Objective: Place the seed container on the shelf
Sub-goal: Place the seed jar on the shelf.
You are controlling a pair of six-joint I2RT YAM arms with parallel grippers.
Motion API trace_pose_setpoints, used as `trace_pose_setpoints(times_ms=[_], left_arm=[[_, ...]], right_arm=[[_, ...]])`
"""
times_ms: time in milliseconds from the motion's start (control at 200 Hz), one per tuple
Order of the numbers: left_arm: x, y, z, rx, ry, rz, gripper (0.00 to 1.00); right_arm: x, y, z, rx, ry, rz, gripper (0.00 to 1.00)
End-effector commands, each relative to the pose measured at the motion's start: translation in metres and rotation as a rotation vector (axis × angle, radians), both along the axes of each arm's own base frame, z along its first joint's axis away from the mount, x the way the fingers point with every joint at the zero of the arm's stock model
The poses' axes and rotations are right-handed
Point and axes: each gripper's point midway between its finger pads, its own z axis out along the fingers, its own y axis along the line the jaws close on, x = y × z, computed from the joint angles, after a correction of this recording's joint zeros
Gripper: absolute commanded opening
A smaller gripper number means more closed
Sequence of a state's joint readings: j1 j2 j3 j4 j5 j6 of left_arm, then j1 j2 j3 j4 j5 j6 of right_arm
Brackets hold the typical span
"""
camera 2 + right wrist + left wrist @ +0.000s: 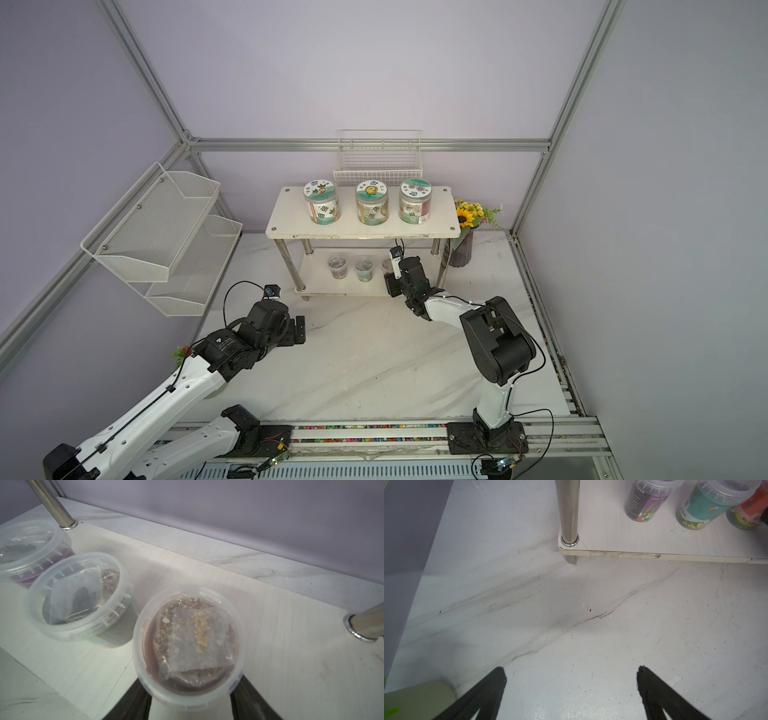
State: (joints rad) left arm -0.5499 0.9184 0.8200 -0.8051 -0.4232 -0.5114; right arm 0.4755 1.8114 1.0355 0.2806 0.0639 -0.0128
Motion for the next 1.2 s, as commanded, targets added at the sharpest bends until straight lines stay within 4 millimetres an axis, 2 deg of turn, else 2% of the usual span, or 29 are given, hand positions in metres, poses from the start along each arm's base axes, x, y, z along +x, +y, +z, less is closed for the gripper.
trace_pose_setpoints(times_ms=[0,330,715,880,920,1195], left_arm=[[0.003,0.001,0.011,-0.004,-0.038,-0.001,1.0],[0.003,0.002,0.013,-0.007,-0.041,0.0,1.0],[0.0,0.005,0.018,-0.009,-0.055,0.005,1.0],[-0.002,0.008,0.021,-0.007,-0.065,0.012,1.0],[-0.002,0.009,0.022,-0.005,-0.068,0.014,1.0],[-0.004,0.022,0.033,0.024,-0.124,0.049,1.0]], right_arm=[[-0.001,-0.005,0.003,-0.007,-0.007,-0.009,0.62],[-0.008,-0.01,0.009,-0.01,-0.008,-0.014,0.69],[-0.031,-0.018,0.013,-0.005,0.014,-0.001,0.76],[-0.049,-0.015,0.015,0.002,0.016,0.019,0.77],[-0.058,-0.015,0.008,-0.014,0.044,0.026,0.77],[-0.105,0.001,0.01,0.024,0.049,0.052,0.77]])
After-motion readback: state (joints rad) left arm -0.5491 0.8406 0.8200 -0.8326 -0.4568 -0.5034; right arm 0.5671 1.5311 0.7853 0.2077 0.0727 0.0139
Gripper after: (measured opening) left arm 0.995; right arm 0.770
